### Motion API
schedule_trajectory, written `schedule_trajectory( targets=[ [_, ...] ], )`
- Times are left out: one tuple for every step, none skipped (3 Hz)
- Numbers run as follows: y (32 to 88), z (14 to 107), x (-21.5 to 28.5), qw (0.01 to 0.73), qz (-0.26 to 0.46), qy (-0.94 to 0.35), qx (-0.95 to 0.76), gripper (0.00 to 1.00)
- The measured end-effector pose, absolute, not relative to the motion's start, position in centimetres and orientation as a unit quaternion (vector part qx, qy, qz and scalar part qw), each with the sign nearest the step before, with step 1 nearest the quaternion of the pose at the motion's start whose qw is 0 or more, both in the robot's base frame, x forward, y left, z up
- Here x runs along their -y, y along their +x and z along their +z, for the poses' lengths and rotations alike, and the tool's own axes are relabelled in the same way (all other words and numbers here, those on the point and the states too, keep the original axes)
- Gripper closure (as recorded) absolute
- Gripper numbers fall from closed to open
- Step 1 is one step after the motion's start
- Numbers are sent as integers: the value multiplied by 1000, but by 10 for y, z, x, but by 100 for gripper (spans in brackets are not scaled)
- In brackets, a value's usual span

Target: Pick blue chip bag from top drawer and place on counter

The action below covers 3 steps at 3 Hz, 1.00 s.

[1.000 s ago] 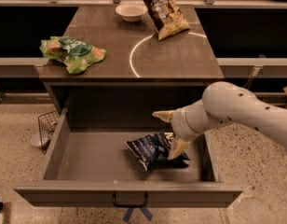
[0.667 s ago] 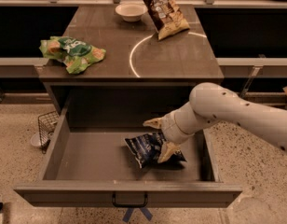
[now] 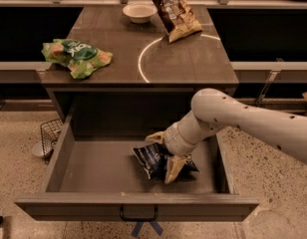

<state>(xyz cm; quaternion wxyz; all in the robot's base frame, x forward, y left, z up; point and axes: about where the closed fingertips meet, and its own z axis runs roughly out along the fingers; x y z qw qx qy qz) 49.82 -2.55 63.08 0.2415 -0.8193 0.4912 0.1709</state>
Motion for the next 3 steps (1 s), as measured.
schedule_trajectory(
  targets=[
    [503,654,38,243,166,-802,-520,40],
    [503,701,61,261,148,-783,-544,64],
    [492,753,83,299,132,-756,-567,87]
  ],
)
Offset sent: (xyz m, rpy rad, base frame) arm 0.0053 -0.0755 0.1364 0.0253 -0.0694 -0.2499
